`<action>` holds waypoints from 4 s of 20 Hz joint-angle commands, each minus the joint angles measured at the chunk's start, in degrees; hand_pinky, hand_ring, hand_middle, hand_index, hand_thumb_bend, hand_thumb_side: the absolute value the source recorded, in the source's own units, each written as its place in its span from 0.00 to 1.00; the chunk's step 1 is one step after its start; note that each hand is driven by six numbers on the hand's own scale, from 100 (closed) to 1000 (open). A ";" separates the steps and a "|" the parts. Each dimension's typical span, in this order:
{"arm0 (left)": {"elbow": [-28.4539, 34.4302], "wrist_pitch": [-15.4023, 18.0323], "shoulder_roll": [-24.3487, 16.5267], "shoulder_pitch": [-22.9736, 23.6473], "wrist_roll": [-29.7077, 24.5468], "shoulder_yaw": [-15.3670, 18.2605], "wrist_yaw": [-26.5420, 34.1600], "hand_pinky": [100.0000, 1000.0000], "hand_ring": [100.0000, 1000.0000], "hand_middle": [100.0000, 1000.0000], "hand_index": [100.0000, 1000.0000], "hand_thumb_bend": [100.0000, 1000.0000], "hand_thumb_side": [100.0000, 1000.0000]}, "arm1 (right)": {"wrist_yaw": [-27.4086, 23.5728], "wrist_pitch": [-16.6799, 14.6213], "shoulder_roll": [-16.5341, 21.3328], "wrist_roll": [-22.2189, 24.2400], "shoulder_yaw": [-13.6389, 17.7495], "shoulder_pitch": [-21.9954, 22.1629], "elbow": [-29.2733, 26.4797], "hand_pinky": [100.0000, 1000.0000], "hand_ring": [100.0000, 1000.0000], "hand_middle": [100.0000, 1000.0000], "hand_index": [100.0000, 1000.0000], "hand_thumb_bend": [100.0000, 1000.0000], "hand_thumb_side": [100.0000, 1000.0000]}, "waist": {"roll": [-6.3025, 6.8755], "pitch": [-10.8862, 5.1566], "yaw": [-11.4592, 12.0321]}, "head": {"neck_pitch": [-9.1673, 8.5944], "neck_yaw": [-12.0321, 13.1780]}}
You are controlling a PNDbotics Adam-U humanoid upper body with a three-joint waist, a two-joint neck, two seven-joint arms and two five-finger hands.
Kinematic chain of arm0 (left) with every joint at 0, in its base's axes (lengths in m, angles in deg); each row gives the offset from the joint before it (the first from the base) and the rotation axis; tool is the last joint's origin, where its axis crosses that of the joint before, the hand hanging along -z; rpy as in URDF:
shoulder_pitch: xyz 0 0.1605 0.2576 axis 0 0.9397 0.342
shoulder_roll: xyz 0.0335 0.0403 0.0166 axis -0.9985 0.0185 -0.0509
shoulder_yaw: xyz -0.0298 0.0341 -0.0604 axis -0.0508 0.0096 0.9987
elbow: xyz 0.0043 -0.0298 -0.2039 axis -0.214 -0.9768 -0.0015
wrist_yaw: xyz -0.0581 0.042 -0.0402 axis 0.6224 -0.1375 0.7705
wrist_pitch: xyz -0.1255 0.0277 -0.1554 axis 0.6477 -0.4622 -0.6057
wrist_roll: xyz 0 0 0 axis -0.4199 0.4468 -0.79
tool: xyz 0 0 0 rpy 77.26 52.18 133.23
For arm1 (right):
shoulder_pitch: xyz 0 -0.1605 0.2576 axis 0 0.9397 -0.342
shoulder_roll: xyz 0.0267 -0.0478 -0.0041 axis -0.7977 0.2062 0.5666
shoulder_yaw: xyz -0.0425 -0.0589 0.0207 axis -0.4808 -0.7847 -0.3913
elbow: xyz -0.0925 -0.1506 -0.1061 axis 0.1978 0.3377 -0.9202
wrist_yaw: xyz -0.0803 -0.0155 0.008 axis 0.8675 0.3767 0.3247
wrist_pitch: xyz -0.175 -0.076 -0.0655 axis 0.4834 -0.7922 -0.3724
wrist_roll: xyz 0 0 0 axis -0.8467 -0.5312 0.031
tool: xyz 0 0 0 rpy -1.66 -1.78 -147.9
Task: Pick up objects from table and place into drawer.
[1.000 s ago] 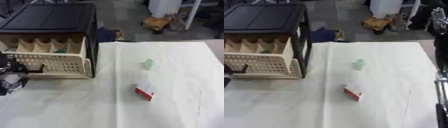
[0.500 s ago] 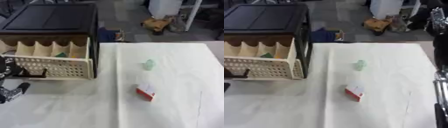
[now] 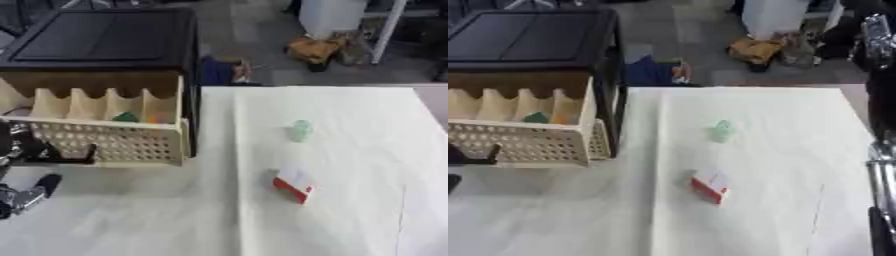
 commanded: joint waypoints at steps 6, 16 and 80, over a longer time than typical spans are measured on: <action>0.84 -0.21 -2.54 2.19 0.75 1.54 -0.82 0.00 0.00 0.00 0.66 0.00 1.00 | 0.21 -0.14 0.74 -0.30 0.06 -1.19 -1.55 0.59 0.52 0.50 0.86 0.01 1.00 | -0.04 -1.09 0.20 | -0.32 -0.62; 4.04 2.25 -2.12 2.50 -2.63 2.23 5.54 0.00 0.00 0.00 0.93 0.00 1.00 | 0.33 0.12 0.50 -0.62 0.15 -1.18 -1.51 0.59 0.52 0.49 0.86 0.01 1.00 | -0.27 -1.25 0.24 | -0.35 -0.66; 4.09 15.43 13.92 -1.30 37.69 15.44 63.27 0.40 0.46 0.49 0.86 0.00 0.84 | 33.38 2.27 7.60 -0.96 -9.71 -19.26 22.87 0.69 0.68 0.66 0.85 0.38 1.00 | -1.22 -4.13 3.07 | 2.87 -6.76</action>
